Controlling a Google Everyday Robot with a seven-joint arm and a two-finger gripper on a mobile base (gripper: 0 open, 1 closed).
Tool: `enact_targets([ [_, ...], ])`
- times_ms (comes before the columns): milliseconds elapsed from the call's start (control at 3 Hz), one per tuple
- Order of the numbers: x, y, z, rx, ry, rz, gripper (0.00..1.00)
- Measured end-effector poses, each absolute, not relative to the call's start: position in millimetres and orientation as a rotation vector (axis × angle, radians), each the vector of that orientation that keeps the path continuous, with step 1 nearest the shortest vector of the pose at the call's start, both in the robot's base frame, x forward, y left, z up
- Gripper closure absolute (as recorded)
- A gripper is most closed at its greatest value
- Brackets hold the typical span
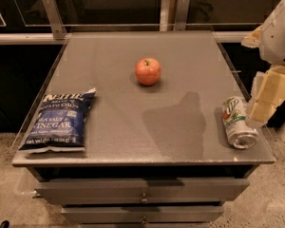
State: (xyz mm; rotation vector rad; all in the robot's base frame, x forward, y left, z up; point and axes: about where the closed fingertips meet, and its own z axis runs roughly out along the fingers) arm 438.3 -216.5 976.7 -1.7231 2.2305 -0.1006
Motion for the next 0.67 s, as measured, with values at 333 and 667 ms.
enact_targets([
  [333,439.4,-216.5,977.9,-1.709,2.231,-0.113,0.00],
  [667,443.4,-219.3,970.2,-1.623,2.289,-0.106,0.00],
])
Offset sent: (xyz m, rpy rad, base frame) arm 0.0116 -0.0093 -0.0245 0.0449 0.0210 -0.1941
